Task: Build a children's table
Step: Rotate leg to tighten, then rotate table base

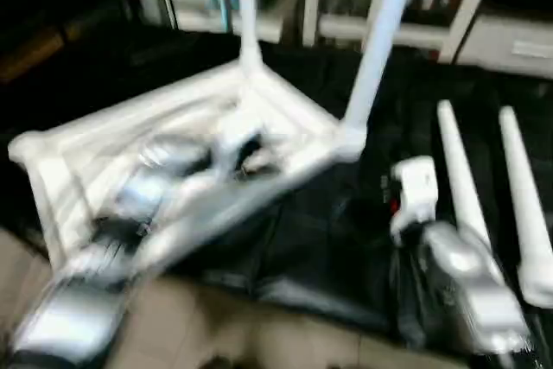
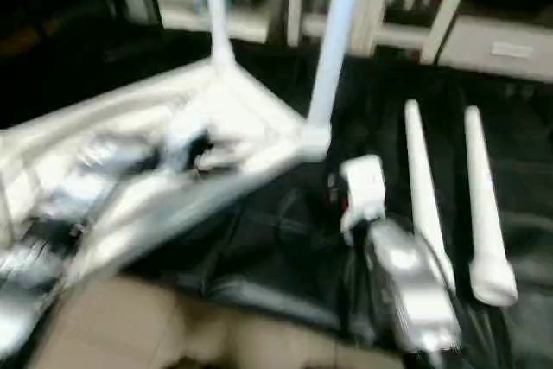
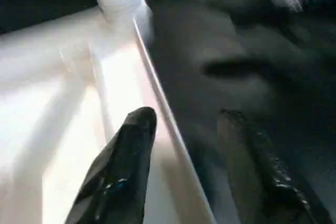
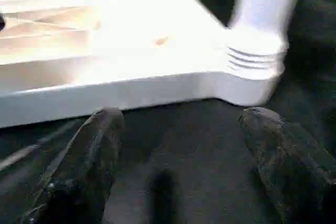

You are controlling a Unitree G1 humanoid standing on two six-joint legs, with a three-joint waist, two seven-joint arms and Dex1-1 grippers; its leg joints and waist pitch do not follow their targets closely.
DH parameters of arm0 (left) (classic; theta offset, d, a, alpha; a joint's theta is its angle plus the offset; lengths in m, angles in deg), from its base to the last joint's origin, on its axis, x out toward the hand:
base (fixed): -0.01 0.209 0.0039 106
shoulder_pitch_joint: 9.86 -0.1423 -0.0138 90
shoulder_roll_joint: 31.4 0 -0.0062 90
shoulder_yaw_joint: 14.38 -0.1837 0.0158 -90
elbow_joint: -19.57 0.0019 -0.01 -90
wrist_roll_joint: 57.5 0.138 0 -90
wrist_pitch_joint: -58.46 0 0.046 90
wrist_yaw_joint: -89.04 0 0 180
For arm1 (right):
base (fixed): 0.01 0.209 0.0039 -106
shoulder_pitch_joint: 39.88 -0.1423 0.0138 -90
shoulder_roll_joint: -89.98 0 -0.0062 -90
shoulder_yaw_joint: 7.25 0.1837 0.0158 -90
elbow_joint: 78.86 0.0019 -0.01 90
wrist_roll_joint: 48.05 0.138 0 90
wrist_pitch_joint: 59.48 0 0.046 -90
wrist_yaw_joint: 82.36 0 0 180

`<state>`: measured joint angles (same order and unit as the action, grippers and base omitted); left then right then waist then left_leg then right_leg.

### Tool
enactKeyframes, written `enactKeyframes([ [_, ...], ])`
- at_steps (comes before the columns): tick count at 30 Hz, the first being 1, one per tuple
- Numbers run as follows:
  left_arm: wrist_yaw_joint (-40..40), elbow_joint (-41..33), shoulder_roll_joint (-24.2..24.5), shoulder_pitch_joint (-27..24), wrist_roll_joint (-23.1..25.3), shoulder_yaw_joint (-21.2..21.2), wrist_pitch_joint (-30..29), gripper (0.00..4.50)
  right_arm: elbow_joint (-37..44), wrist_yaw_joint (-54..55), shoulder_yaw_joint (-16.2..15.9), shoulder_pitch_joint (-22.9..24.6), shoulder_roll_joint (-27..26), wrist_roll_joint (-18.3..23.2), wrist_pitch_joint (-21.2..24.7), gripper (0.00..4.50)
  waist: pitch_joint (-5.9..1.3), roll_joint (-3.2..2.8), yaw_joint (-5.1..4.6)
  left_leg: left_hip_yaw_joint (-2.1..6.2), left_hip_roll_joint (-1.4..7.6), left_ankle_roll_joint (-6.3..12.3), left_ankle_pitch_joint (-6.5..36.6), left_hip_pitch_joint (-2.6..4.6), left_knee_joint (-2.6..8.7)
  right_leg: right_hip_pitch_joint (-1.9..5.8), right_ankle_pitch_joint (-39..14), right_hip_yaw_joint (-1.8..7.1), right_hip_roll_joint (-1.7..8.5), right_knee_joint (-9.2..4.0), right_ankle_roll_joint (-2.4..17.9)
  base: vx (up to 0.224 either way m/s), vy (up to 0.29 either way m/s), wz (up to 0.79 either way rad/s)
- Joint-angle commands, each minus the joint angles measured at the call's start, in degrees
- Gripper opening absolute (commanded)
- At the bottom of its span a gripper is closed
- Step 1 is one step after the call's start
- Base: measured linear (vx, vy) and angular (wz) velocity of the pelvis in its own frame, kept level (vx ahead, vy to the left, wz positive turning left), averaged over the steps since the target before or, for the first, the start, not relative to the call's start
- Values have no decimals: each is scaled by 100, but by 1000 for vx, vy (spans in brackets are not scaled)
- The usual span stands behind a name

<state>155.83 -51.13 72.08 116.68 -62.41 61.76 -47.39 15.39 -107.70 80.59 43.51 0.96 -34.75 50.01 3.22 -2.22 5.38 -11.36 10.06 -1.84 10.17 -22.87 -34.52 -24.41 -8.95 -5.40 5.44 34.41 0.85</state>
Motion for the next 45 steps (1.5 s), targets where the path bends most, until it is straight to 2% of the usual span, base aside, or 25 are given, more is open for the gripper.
enactKeyframes([
  [1,352,-700,350,-216,47,-60,-253,236,496,-583,-215,123,222,283,167,384,-397,39,9,160,385,234,1396,227,470,272,-1371,336,375,-356,1081,0,0,0],
  [2,429,-820,515,-320,129,-46,-345,236,603,-747,-243,166,312,374,246,384,-346,42,13,158,370,105,1694,235,505,256,-1772,346,371,-409,958,0,0,0],
  [4,481,-869,688,-416,239,-21,-438,236,693,-934,-293,207,432,419,267,384,-301,52,5,168,362,-30,2067,266,531,230,-2279,351,376,-470,835,0,0,0],
  [5,463,-832,794,-466,341,21,-484,236,770,-1087,-326,240,518,483,308,384,-275,71,-6,196,354,-164,2360,277,560,240,-2746,355,392,-516,685,0,0,0],
  [7,355,-980,955,-561,364,45,-706,236,888,-1296,-357,286,623,567,384,384,-275,75,0,224,343,-283,2620,336,558,213,-3131,365,413,-557,534,0,0,0],
  [8,318,-1140,1031,-613,271,31,-874,236,941,-1353,-372,306,670,606,444,384,-281,75,-10,259,354,-332,2628,307,577,247,-3131,365,424,-539,498,0,0,0],
  [11,426,-1735,1146,-859,-28,-36,-1453,236,1027,-1506,-450,354,816,635,536,384,-278,66,-27,258,355,-349,2597,306,588,233,-2927,372,410,-540,577,0,0,0],
  [13,410,-1798,1152,-936,36,-57,-1485,236,1064,-1581,-476,381,864,671,568,384,-282,60,-37,251,348,-332,2597,303,581,246,-2792,370,408,-537,658,0,0,0],
  [15,374,-1773,1145,-964,106,-57,-1484,236,1093,-1627,-488,408,891,686,587,384,-277,79,-42,245,332,-304,2608,308,569,243,-2850,370,402,-559,627,0,0,0],
  [17,78,-1546,1104,-955,390,-69,-1450,236,1171,-1703,-514,494,943,702,607,384,-288,92,-39,249,325,-273,2514,299,561,259,-2876,372,406,-564,568,0,0,0],
  [20,-301,-1295,1068,-867,534,-122,-1566,236,1225,-1716,-533,562,973,690,642,384,-302,88,-31,253,325,-239,2362,295,559,270,-2815,368,404,-553,547,0,0,0],
  [22,-298,-1324,1076,-873,511,-150,-1622,236,1211,-1697,-538,567,973,668,633,384,-306,82,-28,255,330,-242,2344,298,560,269,-2728,368,401,-544,587,0,0,0],
  [25,-142,-1594,1067,-947,409,-187,-1776,236,1204,-1697,-525,575,991,675,626,384,-326,76,-29,242,339,-239,2223,287,561,288,-2258,375,384,-493,768,0,0,0],
  [28,-108,-1590,1057,-965,432,-220,-1747,236,1214,-1707,-511,580,994,679,636,384,-332,76,-24,231,336,-214,2125,279,554,299,-2036,379,382,-468,866,0,0,0],
  [31,-526,-1113,853,-808,704,-320,-1450,236,1212,-1701,-511,581,994,668,629,384,-341,84,-23,216,324,-171,1995,267,538,322,-1874,378,377,-451,904,0,0,0],
  [35,-804,-807,580,-592,722,-308,-1462,236,1197,-1690,-529,564,985,642,616,384,-334,93,8,215,324,-162,2043,289,525,317,-2116,373,395,-492,860,0,0,0],
  [37,-850,-729,495,-526,750,-347,-1453,236,1190,-1688,-532,557,981,637,613,384,-322,88,-8,228,319,-174,2136,274,535,327,-2334,363,396,-518,777,0,0,0],
  [39,-864,-593,342,-438,717,-373,-1370,236,1179,-1679,-531,545,973,634,612,384,-303,80,-28,243,316,-195,2307,289,540,315,-2646,351,401,-567,675,0,0,0],
  [42,-1115,-324,62,-264,673,-264,-1210,236,1173,-1667,-520,555,986,621,588,384,-313,65,-8,253,317,-221,2407,327,524,295,-2772,345,410,-591,631,0,0,0],
  [45,-1676,528,-174,65,1131,-484,-655,236,1148,-1641,-502,546,975,609,575,384,-311,100,-17,272,303,-163,2345,279,530,325,-2871,324,406,-614,483,0,0,0],
])
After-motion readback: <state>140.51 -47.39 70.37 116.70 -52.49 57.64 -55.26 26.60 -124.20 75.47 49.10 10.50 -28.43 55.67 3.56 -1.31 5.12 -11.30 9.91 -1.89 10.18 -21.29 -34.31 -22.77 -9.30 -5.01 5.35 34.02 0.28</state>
